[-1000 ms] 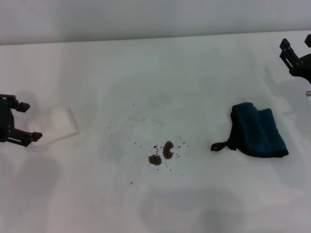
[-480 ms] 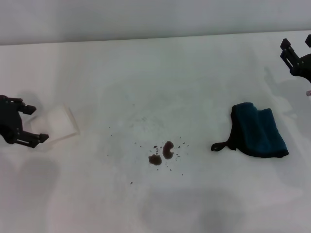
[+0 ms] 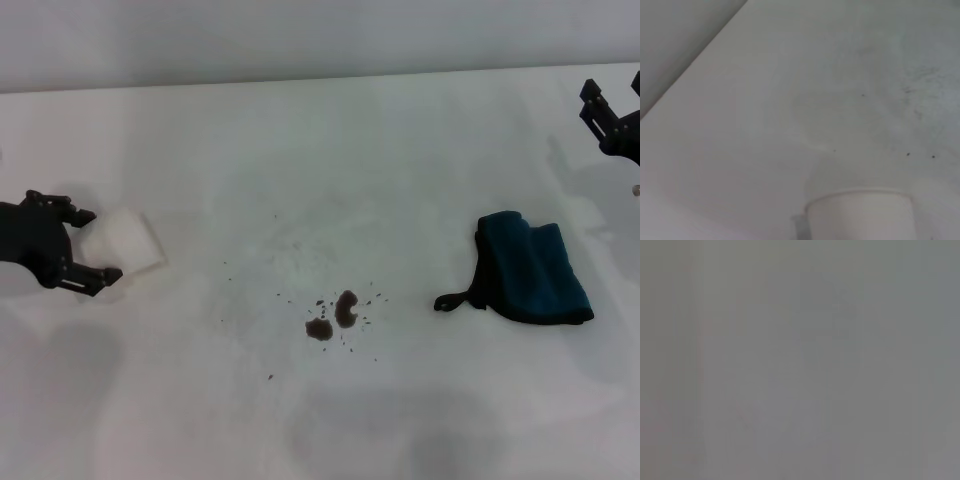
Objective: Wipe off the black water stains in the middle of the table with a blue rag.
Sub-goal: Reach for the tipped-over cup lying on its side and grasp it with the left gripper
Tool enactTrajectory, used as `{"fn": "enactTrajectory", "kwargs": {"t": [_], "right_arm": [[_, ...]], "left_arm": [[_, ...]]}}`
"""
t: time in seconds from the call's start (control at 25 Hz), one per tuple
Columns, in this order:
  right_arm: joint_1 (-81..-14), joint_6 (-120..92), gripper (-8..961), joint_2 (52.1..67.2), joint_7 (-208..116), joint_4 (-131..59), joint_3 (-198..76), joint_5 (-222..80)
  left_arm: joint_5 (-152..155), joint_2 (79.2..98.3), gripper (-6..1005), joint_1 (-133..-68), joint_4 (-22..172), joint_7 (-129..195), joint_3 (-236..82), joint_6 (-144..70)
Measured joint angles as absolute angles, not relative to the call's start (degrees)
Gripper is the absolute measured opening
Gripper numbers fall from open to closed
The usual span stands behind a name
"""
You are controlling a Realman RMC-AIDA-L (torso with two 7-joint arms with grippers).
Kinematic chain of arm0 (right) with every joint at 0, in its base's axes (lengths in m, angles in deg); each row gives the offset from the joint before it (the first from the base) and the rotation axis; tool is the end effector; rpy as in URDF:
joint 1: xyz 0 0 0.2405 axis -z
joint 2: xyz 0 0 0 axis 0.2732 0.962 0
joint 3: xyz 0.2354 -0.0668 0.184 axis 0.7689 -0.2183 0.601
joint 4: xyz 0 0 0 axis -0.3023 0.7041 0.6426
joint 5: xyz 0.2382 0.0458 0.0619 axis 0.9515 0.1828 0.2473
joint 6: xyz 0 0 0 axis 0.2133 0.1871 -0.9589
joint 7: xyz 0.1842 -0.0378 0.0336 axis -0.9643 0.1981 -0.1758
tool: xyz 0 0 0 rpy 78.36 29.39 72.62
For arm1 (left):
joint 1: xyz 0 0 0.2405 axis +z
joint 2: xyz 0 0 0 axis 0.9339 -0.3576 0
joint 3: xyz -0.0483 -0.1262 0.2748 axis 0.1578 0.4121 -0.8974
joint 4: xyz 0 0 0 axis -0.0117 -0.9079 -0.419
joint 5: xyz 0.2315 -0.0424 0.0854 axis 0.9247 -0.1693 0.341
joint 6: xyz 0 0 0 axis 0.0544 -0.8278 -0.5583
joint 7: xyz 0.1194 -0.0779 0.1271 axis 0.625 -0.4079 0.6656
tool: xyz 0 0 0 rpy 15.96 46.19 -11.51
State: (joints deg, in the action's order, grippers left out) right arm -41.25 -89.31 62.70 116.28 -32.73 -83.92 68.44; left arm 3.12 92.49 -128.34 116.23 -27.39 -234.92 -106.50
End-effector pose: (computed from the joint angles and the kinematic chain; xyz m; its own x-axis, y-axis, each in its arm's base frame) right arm 0.4442 0.4046 -0.0213 0.6928 -0.0435 -0.7198 -0.7198 -0.1030 -0.6865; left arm -0.3437 0.4737 -0.0422 0.9581 0.2414 -0.1544 0.1771 -0.9224 -0.3433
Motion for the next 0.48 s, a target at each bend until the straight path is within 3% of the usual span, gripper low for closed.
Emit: {"fn": "enactTrajectory", "kwargs": {"t": [0.48], "right_arm": [[-41.38, -89.08, 696, 62.68, 116.27, -32.83, -83.38, 68.45]], "left_arm": [[3.06, 92.45, 877, -127.11, 110.65, -27.4, -234.83, -101.01]]}}
